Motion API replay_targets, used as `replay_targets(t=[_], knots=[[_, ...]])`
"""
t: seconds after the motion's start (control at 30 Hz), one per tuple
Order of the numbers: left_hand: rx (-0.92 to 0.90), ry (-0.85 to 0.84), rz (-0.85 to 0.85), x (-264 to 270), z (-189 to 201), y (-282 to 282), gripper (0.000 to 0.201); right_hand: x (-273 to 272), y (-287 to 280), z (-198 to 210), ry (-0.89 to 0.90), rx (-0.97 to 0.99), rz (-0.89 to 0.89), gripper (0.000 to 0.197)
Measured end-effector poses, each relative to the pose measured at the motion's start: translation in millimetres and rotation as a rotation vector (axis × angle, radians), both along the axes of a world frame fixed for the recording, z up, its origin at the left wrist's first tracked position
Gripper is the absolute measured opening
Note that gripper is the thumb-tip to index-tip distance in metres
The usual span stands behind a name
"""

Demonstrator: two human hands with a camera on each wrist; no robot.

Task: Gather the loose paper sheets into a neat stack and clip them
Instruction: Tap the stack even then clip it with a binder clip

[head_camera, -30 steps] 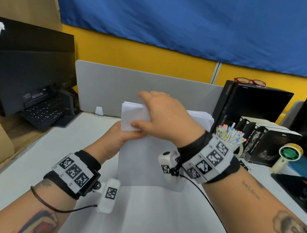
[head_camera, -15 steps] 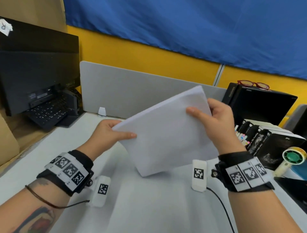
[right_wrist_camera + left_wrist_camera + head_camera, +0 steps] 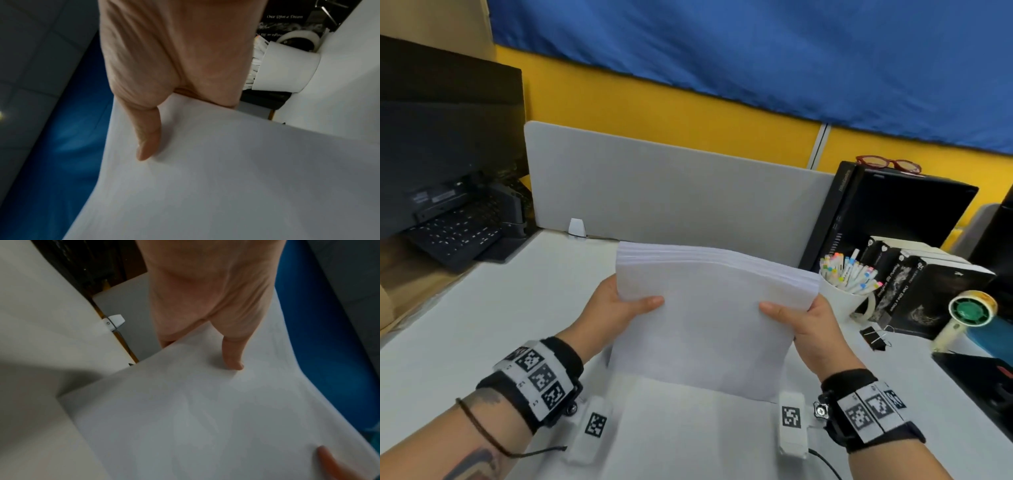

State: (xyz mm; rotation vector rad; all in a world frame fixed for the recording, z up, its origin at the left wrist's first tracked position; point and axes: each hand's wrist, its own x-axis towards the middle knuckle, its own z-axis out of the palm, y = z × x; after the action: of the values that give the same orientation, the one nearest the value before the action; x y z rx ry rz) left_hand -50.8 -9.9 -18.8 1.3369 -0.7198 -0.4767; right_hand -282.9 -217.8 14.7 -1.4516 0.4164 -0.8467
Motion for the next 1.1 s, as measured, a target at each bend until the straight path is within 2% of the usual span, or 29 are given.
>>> replay_targets(t=[0.1,0.27,0.33,0.47,0.53,0.6,0.63,0.7,0.77,0.83,1.0,1.1], knots=[[-0.009,-0.021,0.020,-2.8,5.1,-2.4,0.051,1.8,4.2,2.1,-0.034,0.009,-0.041,0.051],[-0.087,-0.087,0.097,-13.9,28.0,-8.8,0.042,5.6,10.0,22.0,-0.150,-0.061,-0.129,0.031],[-0.074,-0.101,0.086,-13.0,28.0,-10.8,0.045,6.9,8.7,19.9,-0.143,-0.077,-0.144,0.034],[0.031,-0.192,0.123,-14.1,20.9,-4.4,0.063,9.0,7.5,-4.6,-0.003,-0.073,-0.192,0.045],[-0.018,-0.334,0.170,-17.7,26.8,-0.6,0.080,8.4,9.4,-4.4,-0.018,-0.154,-0.223,0.065],[-0.030,-0.526,0.199,-18.0,35.3,0.4,0.098,7.5,12.7,3.4,-0.053,-0.308,-0.269,0.097],[-0.017,-0.615,0.217,-17.2,39.2,0.2,0.100,6.6,13.5,5.4,-0.065,-0.388,-0.296,0.108],[0.034,-0.761,0.252,-14.1,46.5,0.7,0.082,6.2,13.5,7.3,-0.017,-0.569,-0.366,0.115],[0.046,-0.819,0.273,-8.6,47.7,0.4,0.059,6.1,12.3,9.0,0.093,-0.749,-0.397,0.095],[0.040,-0.844,0.266,-6.3,46.0,1.1,0.054,5.3,11.2,11.1,0.164,-0.803,-0.401,0.071],[0.108,-0.835,0.182,-5.8,43.3,7.6,0.044,3.5,12.2,15.4,0.249,-0.909,-0.406,0.059],[0.134,-0.805,0.132,-6.7,42.9,9.8,0.051,5.6,15.2,16.5,0.285,-0.911,-0.398,0.054]])
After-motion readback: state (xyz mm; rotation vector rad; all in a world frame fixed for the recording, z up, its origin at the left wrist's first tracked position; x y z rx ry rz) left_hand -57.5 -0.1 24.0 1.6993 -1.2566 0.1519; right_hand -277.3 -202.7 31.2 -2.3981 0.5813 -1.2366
